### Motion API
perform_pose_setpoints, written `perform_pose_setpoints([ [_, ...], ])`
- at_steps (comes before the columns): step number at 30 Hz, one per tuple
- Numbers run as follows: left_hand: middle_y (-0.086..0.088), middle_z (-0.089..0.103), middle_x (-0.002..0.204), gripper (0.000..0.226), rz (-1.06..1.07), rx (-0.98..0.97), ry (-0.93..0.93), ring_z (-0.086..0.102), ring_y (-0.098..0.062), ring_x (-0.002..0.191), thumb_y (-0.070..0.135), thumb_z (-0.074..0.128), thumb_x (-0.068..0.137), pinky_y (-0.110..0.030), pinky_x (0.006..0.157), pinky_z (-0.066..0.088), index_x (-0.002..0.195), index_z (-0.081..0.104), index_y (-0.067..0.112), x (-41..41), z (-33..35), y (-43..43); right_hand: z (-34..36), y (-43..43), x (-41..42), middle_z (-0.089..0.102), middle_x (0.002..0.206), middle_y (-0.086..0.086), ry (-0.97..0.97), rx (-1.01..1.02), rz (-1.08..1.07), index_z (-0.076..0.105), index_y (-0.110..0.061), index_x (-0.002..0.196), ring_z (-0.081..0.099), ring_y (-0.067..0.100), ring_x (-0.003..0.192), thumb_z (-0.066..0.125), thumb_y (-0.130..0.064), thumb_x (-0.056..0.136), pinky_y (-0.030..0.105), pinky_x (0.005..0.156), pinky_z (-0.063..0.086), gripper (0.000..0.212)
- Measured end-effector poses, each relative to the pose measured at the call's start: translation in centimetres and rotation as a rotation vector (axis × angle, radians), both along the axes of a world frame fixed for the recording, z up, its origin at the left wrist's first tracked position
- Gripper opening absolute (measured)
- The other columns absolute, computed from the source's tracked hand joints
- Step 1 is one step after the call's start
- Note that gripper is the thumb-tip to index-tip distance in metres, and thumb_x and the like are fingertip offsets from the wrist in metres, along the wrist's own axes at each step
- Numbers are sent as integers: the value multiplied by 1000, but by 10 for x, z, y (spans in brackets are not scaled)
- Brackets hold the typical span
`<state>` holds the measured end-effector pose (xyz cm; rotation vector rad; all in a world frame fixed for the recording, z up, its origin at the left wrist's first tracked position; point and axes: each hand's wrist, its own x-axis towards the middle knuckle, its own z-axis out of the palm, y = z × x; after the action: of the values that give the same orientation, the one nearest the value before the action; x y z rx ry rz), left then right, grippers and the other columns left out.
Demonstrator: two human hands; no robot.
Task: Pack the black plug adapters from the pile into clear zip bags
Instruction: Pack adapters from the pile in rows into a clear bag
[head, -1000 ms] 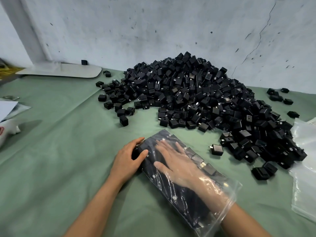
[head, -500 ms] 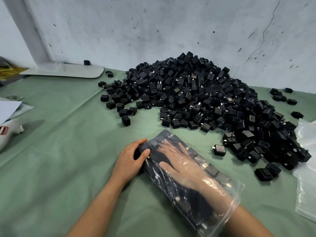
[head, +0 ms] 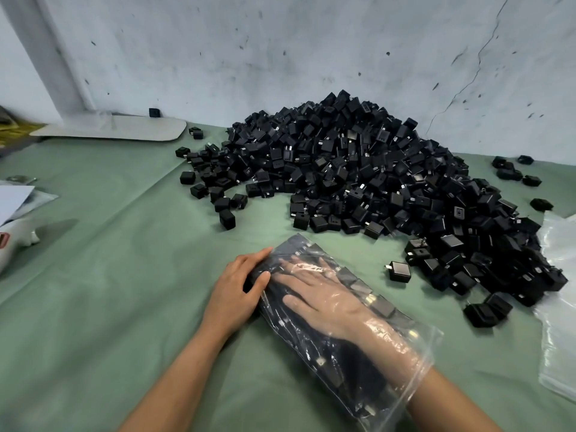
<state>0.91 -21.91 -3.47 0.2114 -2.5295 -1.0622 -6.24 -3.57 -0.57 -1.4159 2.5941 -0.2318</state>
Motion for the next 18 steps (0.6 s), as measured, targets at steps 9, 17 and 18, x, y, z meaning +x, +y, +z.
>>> perform_pose_setpoints([
  [9, 13, 51, 133, 36, 9, -54, 9, 45, -9, 120, 31, 54, 97, -21, 100, 30, 131, 54, 42, 0, -2, 0, -5, 52, 21, -21, 156, -17, 112, -54, -29, 0, -48, 147, -21, 5, 142, 4, -67, 93, 46, 118, -8, 58],
  [17, 13, 53, 126, 36, -2, -1, 47, 46, -8, 113, 21, 55, 97, -21, 97, 30, 129, 57, 36, 0, -2, 2, 4, 174, 64, 30, 153, -11, 76, -127, -166, 40, -49, 137, 25, 12, 142, 29, -60, 94, 46, 113, 27, 46],
  [18, 14, 52, 125, 36, -4, 8, 47, 45, -7, 113, 20, 55, 97, -19, 97, 29, 129, 57, 36, 0, -2, 2, 6, 184, 64, 55, 136, -7, 105, -228, -166, 62, -36, 124, 48, 13, 129, 34, -55, 96, 44, 105, 42, 44],
])
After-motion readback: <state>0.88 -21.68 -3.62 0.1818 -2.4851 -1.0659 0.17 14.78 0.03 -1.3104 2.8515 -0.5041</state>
